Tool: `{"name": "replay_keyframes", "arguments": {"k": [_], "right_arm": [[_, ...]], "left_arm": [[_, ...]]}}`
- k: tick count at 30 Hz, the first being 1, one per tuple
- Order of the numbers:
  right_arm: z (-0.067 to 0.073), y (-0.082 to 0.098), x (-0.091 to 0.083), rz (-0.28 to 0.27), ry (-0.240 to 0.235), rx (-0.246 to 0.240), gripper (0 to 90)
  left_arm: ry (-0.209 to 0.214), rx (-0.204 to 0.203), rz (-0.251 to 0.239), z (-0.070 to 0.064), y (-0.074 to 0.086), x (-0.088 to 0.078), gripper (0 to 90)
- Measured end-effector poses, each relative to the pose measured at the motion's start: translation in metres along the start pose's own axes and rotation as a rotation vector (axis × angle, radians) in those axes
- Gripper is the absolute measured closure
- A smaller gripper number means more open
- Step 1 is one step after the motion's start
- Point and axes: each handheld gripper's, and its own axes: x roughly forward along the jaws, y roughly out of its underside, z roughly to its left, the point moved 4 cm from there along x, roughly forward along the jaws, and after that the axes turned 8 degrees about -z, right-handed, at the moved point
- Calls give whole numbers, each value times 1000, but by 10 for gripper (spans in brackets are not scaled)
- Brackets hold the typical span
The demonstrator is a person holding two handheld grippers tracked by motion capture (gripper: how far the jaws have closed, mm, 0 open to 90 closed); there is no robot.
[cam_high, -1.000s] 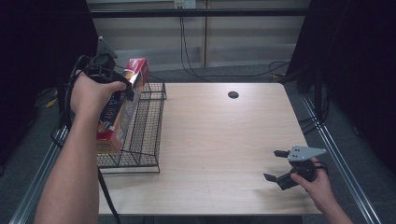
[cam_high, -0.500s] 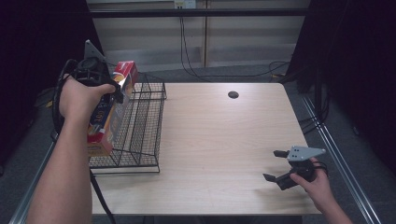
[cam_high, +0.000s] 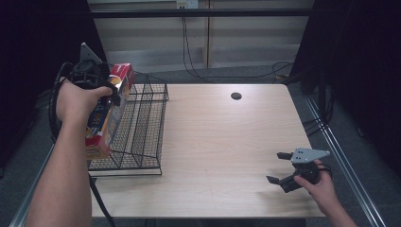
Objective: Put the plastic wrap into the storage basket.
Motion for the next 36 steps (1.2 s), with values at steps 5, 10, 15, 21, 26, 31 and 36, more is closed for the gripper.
{"name": "replay_keyframes", "arguments": {"k": [5,10,15,21,26,31,36], "right_arm": [[0,0,0,-2,-6,2,21],[0,0,0,0,-1,1,21],[0,0,1,1,-5,-2,20],[1,0,1,3,-3,-5,21],[1,1,2,9,-9,-6,21],[1,1,2,9,-7,-7,21],[2,1,2,11,-9,-4,21]], "left_arm": [[-9,-10,3,6,2,0,444],[-16,-33,-6,14,3,0,444],[-26,-33,-6,18,5,2,444],[-39,-49,-4,23,7,8,444],[-68,-39,8,31,9,14,443],[-89,-50,17,35,12,21,440],[-93,-77,31,37,14,27,438]]}}
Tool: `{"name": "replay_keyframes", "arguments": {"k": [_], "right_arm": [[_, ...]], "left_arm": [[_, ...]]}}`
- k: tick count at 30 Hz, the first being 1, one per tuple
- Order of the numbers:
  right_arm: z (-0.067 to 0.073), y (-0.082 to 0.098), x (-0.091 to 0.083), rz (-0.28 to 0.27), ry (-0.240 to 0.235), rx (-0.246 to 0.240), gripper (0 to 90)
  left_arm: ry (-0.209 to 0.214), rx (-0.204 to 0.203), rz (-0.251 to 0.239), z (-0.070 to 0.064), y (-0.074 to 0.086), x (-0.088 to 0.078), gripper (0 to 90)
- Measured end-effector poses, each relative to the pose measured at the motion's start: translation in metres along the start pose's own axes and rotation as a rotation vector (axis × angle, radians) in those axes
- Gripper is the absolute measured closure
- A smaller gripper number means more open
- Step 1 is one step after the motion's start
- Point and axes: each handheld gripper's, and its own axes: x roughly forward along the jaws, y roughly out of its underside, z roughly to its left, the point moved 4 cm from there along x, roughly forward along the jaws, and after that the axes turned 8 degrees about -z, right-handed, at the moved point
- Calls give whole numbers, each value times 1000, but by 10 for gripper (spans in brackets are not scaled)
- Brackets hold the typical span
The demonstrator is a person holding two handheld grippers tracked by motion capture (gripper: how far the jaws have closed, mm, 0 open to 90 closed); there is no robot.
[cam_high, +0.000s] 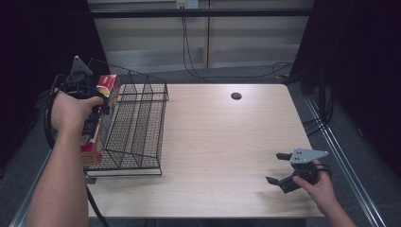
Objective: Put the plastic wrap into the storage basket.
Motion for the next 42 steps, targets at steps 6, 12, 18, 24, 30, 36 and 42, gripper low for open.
{"name": "replay_keyframes", "arguments": {"k": [6,12,18,24,30,36,42], "right_arm": [[0,1,1,2,0,1,21],[0,1,1,1,-3,2,21],[0,1,0,2,-8,0,21],[0,1,2,5,-8,-3,21],[0,2,2,8,-8,0,21],[1,2,2,7,-8,2,21],[0,2,2,6,-7,-1,21]], "left_arm": [[0,27,20,0,2,5,436],[-10,21,10,-1,2,9,427],[-15,7,22,2,4,15,422],[-29,-4,47,1,4,20,418],[-32,4,48,3,3,20,416],[-44,-5,36,2,0,20,405],[-26,-35,-73,4,-9,7,373]]}}
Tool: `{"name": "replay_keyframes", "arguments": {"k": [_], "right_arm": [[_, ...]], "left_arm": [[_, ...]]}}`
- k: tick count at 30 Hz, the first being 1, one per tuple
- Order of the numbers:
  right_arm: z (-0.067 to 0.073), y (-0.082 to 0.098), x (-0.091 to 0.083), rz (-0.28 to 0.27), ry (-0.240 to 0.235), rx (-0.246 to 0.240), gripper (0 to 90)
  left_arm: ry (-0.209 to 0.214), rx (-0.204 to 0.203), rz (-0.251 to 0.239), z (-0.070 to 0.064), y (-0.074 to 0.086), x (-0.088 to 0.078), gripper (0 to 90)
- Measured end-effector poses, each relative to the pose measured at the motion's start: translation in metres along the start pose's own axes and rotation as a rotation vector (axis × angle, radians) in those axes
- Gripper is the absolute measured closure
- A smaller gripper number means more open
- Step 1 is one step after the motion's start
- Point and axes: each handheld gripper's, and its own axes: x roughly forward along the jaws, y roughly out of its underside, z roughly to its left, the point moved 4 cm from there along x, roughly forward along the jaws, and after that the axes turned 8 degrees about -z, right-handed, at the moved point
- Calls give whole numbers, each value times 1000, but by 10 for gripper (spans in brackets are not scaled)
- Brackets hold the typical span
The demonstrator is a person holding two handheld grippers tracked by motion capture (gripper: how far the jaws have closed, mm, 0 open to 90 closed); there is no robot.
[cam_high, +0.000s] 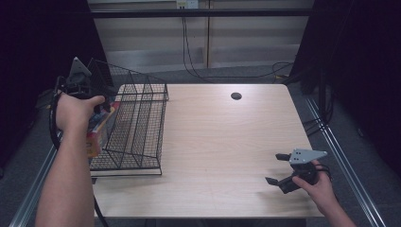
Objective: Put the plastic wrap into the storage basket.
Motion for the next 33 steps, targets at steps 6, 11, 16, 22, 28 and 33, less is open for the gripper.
{"name": "replay_keyframes", "arguments": {"k": [6,11,16,22,28,33], "right_arm": [[1,0,0,0,0,0,21],[1,0,-1,-4,-2,5,21],[0,0,-1,-4,1,6,21],[1,-1,-2,-2,-3,4,21],[1,-1,-3,-4,1,3,21],[1,-1,-3,-7,0,4,21]], "left_arm": [[48,10,6,-11,3,-1,317],[82,22,-2,-21,4,-5,305],[118,36,-25,-34,3,-10,277],[164,81,-39,-48,5,-15,270],[219,92,-56,-61,9,-16,259],[256,133,-58,-71,14,-15,244]]}}
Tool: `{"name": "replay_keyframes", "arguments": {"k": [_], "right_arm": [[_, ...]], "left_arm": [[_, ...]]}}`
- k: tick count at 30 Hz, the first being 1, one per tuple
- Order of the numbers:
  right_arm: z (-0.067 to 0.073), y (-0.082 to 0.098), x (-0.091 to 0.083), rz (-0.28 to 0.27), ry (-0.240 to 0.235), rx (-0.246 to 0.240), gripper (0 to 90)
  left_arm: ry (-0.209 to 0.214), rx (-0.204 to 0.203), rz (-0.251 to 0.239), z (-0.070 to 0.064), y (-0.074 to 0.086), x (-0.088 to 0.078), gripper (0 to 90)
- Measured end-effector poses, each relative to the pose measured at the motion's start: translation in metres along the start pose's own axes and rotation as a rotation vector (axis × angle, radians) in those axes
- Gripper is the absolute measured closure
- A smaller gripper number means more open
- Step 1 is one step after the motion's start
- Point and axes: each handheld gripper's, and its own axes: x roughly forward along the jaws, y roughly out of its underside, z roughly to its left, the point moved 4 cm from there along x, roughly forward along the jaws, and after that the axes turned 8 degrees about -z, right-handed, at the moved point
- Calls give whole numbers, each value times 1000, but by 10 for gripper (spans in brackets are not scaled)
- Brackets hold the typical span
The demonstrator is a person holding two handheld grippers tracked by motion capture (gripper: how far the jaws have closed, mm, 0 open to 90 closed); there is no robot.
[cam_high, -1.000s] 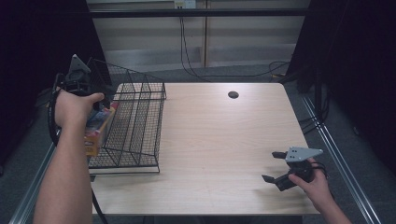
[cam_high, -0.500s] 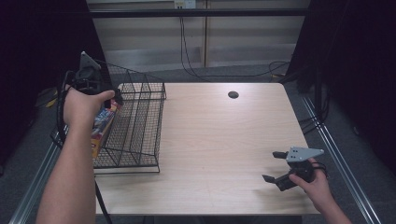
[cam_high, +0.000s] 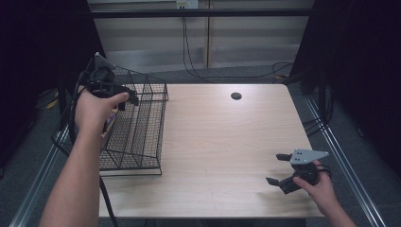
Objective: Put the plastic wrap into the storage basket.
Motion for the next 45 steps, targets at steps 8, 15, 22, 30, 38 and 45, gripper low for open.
{"name": "replay_keyframes", "arguments": {"k": [8,15,22,30,38,45], "right_arm": [[1,0,0,0,1,2,21],[1,0,0,0,-1,-1,21],[1,0,0,-1,0,-3,21],[2,0,0,2,3,-1,21],[2,0,0,2,-7,-8,21],[2,0,0,4,-3,-9,21]], "left_arm": [[55,59,2,-22,7,4,223],[113,106,-1,-41,13,10,198],[154,159,-10,-57,23,19,169],[198,194,-5,-70,32,28,162],[236,225,-1,-83,40,34,156],[267,250,4,-95,50,41,155]]}}
